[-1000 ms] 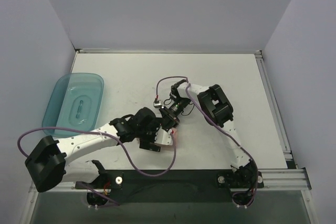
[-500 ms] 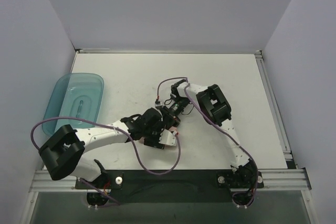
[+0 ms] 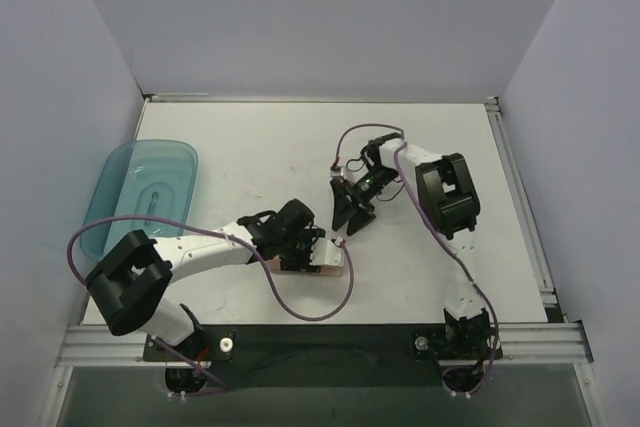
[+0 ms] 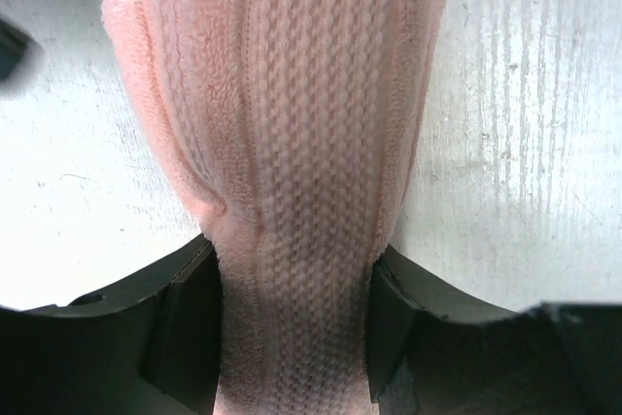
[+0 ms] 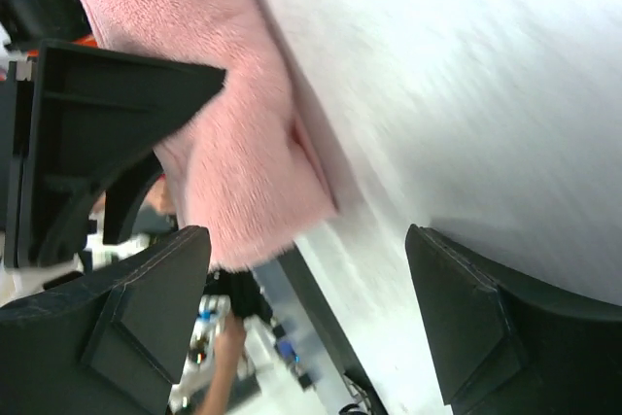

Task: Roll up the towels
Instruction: Roll the towel, then place the rolled towel into the container

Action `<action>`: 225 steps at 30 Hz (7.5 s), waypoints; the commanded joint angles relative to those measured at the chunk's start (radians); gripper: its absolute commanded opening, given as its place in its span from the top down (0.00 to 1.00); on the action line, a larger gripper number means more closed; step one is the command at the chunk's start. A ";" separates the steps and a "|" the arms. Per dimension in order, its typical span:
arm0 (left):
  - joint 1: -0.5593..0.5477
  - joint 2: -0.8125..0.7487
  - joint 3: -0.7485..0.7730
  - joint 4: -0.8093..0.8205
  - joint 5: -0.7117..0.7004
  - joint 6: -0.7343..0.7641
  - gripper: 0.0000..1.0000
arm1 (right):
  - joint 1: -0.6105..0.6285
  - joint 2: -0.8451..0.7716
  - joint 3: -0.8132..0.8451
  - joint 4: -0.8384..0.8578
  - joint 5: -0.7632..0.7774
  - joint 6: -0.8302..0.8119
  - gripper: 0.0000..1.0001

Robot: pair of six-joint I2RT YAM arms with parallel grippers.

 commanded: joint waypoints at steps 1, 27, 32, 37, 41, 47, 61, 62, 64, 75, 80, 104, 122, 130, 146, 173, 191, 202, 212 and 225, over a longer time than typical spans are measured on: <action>0.021 0.054 -0.022 -0.107 0.052 -0.103 0.57 | -0.078 -0.157 -0.061 0.049 0.077 0.083 0.16; 0.120 0.166 0.109 -0.132 0.155 -0.269 0.49 | 0.043 -0.380 -0.502 0.564 -0.032 0.368 0.53; 0.120 0.152 0.115 -0.100 0.142 -0.315 0.36 | 0.031 -0.368 -0.499 0.578 -0.063 0.431 1.00; 0.060 0.067 0.048 -0.017 0.047 -0.291 0.23 | 0.006 -0.352 -0.506 0.578 -0.141 0.515 1.00; 0.020 0.053 0.026 0.006 0.001 -0.283 0.21 | 0.003 -0.345 -0.508 0.581 -0.191 0.572 1.00; -0.014 0.086 0.024 0.022 -0.022 -0.287 0.20 | -0.001 -0.323 -0.502 0.583 -0.245 0.618 1.00; -0.029 0.214 0.083 -0.061 0.000 -0.301 0.40 | -0.044 -0.277 -0.453 0.586 -0.274 0.658 1.00; -0.026 0.223 0.090 -0.078 -0.002 -0.310 0.52 | -0.051 -0.277 -0.454 0.586 -0.270 0.658 1.00; -0.015 0.243 0.103 -0.087 0.006 -0.330 0.61 | -0.060 -0.283 -0.447 0.584 -0.253 0.657 1.00; 0.158 0.255 0.208 -0.236 0.116 -0.528 1.00 | -0.182 -0.331 -0.344 0.431 -0.091 0.532 0.13; 0.208 0.188 0.242 -0.283 0.089 -0.570 1.00 | -0.256 -0.395 -0.342 0.345 -0.020 0.457 0.00; 1.126 0.071 0.797 -0.669 0.222 -0.476 1.00 | -0.360 -0.524 -0.322 0.133 0.174 0.270 0.00; 1.308 0.373 0.762 -0.471 0.003 -0.488 1.00 | -0.347 -0.503 -0.327 0.130 0.167 0.271 0.00; 1.290 0.435 0.729 -0.383 -0.022 -0.508 1.00 | -0.347 -0.507 -0.333 0.130 0.172 0.270 0.00; 1.204 0.439 0.641 -0.313 -0.007 -0.582 1.00 | -0.348 -0.501 -0.333 0.129 0.178 0.267 0.00; 1.207 0.432 0.623 -0.376 0.152 -0.531 0.32 | -0.348 -0.519 -0.347 0.123 0.155 0.248 0.00; 1.229 0.353 0.669 -0.431 0.172 -0.551 0.03 | -0.339 -0.515 -0.335 0.124 0.155 0.250 0.00; 1.232 0.209 0.733 -0.457 0.139 -0.490 0.03 | -0.337 -0.527 -0.325 0.121 0.151 0.247 0.00; 1.024 0.077 0.871 -0.521 0.021 -0.450 0.03 | -0.392 -0.585 -0.246 0.095 0.196 0.224 0.00; 0.583 -0.050 0.625 -0.417 -0.062 -0.588 0.03 | -0.560 -0.798 -0.311 0.078 0.327 0.152 0.00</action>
